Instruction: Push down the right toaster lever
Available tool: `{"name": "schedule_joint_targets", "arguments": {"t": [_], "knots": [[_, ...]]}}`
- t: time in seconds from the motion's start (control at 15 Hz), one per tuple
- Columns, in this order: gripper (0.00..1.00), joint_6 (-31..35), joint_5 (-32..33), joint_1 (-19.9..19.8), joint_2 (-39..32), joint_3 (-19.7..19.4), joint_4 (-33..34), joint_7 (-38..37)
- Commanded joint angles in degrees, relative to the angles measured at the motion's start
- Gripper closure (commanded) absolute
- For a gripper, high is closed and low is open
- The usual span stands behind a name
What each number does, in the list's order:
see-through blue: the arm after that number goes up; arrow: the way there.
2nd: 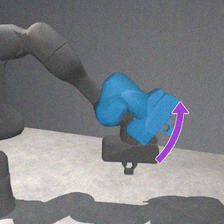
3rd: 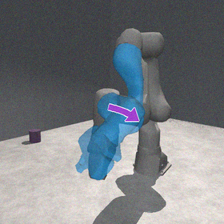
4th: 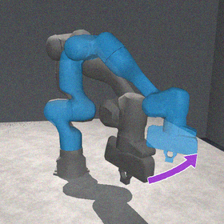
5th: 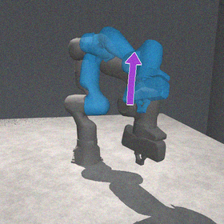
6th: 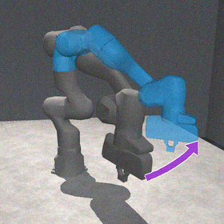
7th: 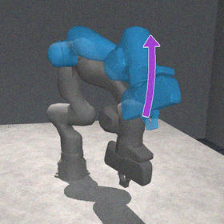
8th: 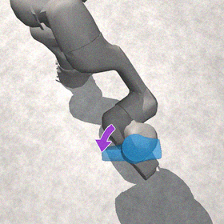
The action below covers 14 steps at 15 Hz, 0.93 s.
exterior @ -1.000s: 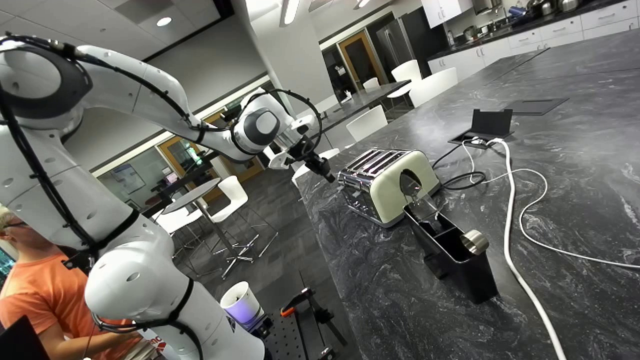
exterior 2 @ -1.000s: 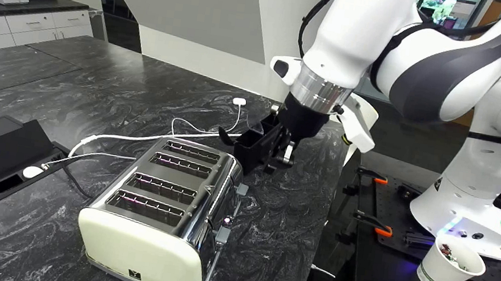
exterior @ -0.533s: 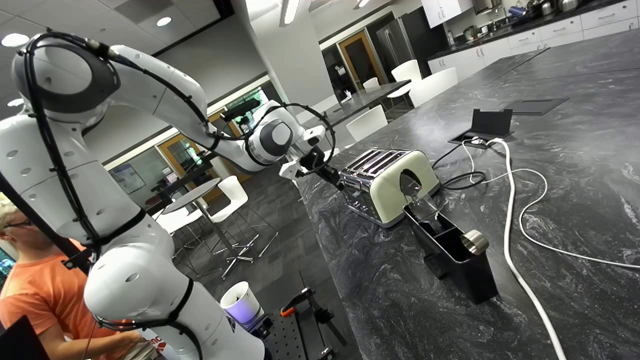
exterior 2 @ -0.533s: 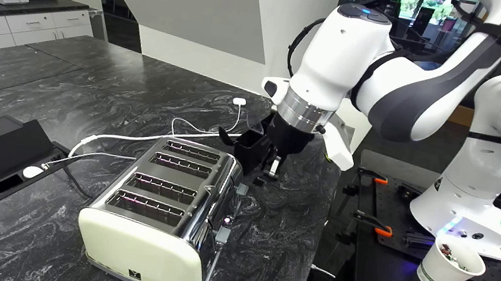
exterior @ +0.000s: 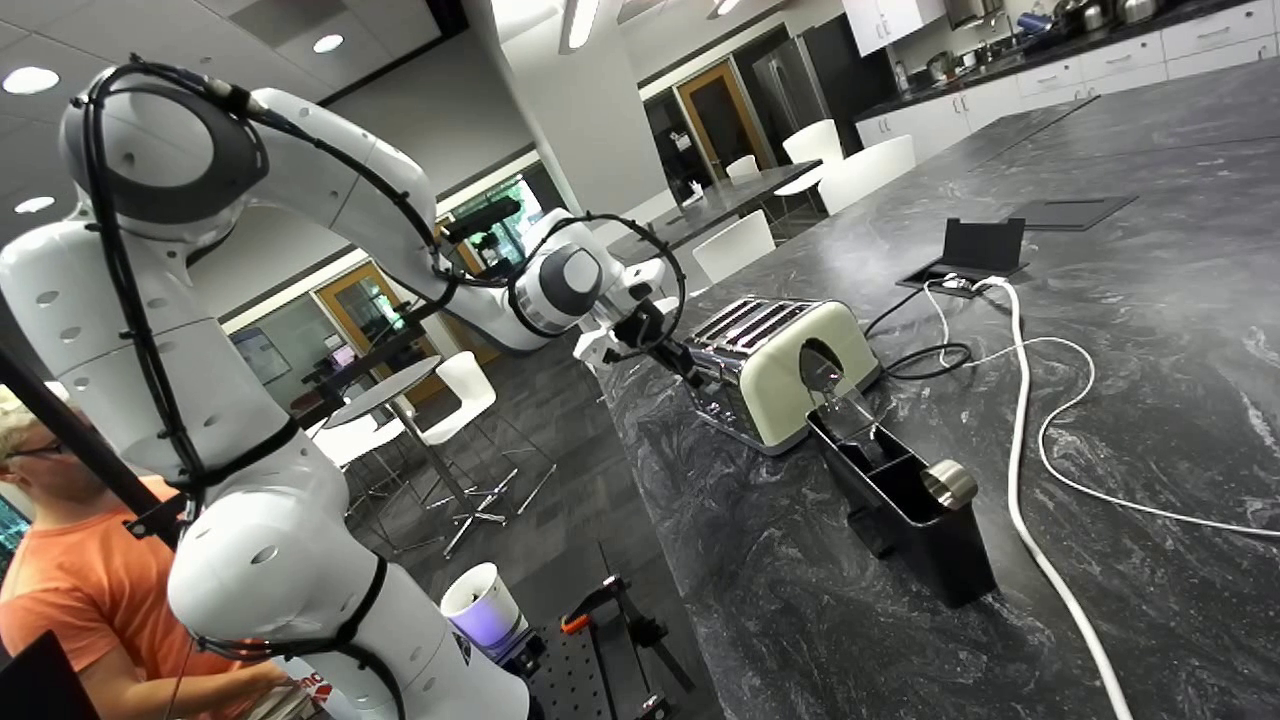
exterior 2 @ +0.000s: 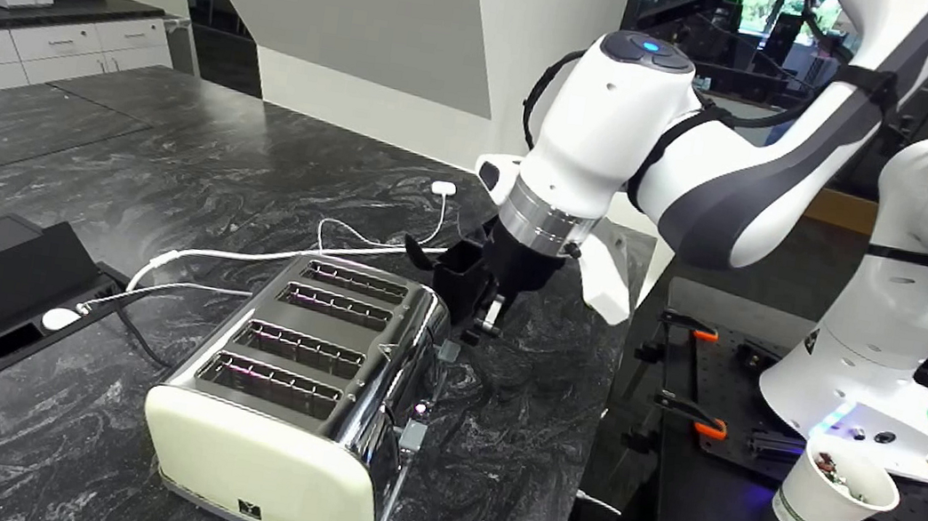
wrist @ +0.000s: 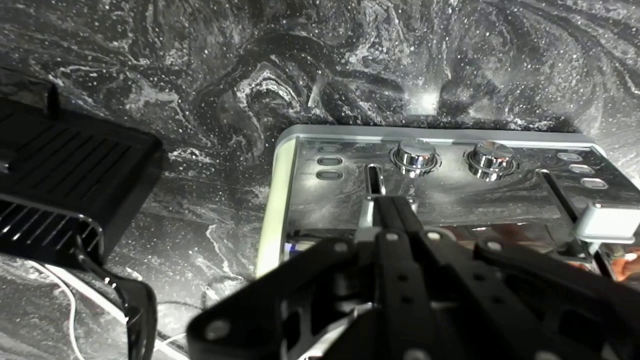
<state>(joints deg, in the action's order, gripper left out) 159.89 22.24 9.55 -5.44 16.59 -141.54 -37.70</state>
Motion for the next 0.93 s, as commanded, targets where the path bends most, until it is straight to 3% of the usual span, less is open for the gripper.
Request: {"name": "schedule_joint_targets", "arguments": {"t": [0.0,0.87], "knots": [[1.0,1.53,2.13,0.13,-2.4,-0.95,2.03,-2.28],[1.0,1.2,2.95,0.74,-7.96,-2.42,5.84,-1.94]]}}
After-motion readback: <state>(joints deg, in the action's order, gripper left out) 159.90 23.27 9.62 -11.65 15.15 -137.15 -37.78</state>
